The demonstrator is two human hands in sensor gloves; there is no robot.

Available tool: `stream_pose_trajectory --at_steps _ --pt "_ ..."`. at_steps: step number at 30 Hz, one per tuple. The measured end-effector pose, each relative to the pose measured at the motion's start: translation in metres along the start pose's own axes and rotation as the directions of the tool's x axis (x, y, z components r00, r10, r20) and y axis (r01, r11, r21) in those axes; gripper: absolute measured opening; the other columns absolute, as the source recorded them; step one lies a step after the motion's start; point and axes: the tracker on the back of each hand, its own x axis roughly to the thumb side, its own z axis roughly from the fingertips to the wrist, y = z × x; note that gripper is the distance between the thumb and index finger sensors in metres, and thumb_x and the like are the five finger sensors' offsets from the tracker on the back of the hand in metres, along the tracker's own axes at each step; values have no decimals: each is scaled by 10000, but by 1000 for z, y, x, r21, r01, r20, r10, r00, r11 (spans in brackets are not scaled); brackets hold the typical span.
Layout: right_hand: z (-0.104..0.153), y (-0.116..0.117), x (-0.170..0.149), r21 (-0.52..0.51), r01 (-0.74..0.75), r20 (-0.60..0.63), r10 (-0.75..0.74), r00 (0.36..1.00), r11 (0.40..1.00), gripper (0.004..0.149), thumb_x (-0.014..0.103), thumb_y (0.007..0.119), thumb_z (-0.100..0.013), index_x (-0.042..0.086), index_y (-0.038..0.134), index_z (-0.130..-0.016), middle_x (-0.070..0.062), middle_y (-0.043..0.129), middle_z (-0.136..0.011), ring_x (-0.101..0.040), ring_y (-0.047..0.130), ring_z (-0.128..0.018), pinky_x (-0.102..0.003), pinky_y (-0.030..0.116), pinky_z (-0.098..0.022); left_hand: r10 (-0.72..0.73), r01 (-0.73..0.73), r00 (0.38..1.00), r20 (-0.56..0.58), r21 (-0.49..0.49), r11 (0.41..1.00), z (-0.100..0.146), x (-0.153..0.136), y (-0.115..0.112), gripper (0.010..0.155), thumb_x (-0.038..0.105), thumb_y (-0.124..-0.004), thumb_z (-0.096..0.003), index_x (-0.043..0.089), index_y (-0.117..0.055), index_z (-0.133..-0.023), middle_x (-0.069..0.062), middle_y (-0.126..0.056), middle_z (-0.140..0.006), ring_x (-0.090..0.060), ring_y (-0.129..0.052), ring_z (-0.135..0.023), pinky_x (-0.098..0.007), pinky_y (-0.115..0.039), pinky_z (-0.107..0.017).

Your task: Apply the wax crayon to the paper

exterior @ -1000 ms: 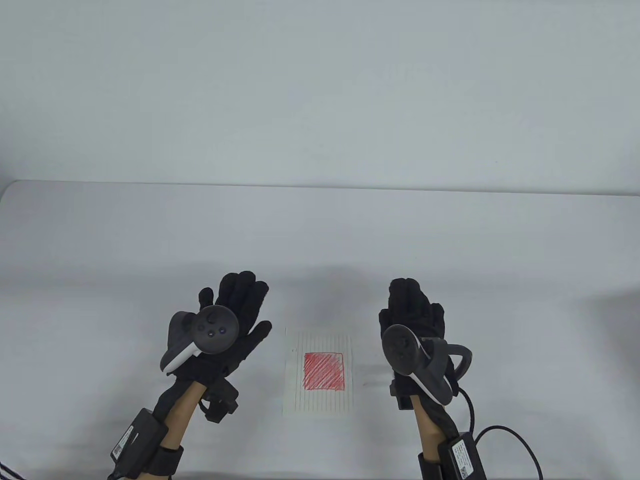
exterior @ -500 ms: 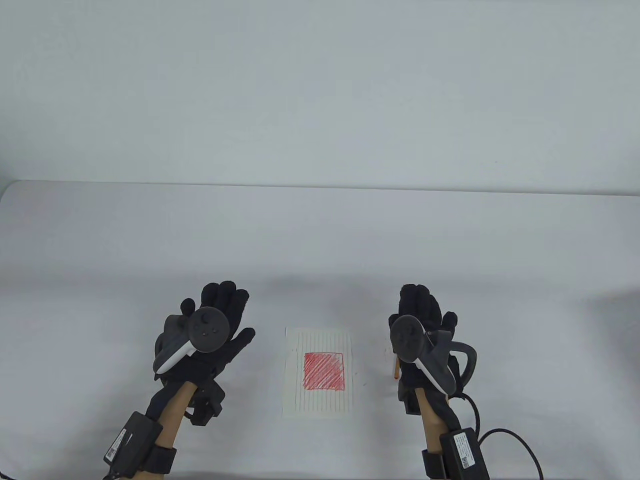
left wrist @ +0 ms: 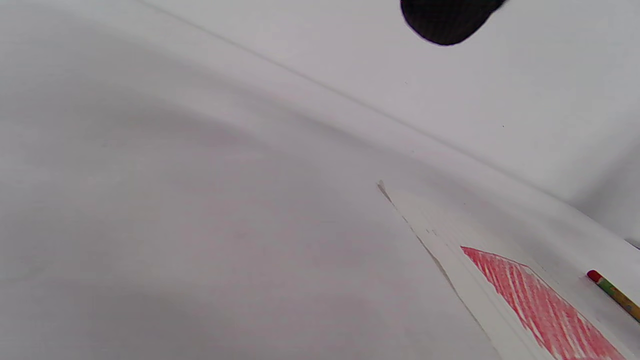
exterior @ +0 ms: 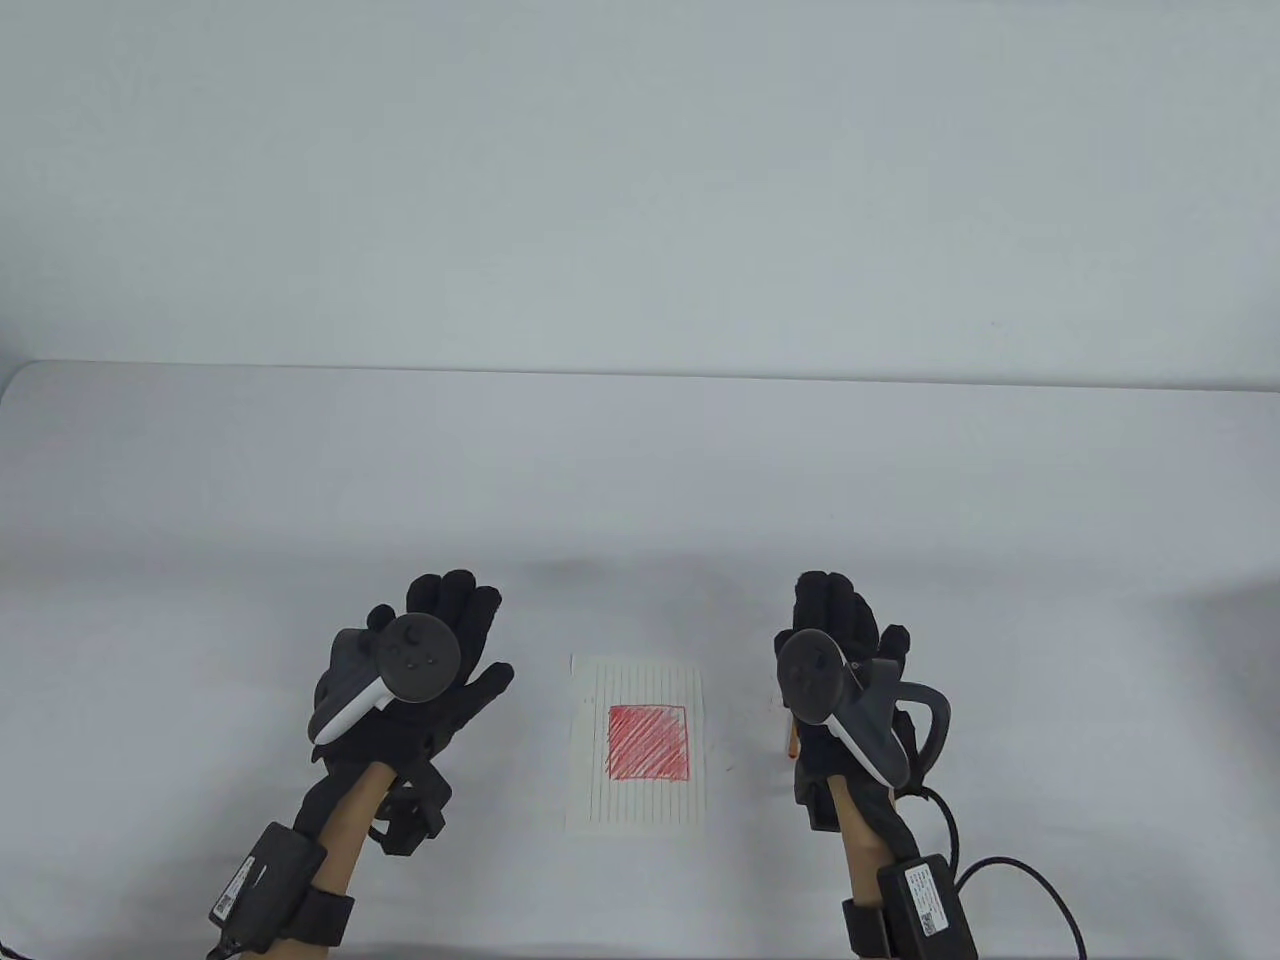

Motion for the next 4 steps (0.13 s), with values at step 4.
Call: stream_pose_trajectory --at_steps 4 --pt "0 0 1 8 -6 3 6 1000 1000 631 394 671 -550 209 422 -1099 -104 476 -1150 -290 625 -1017 -639 510 -693 3 -3 1000 -1 -1 1000 0 0 0 742 544 -538 -606 412 -24 -1125 127 115 -1187 -214 167 -1103 -564 111 -730"
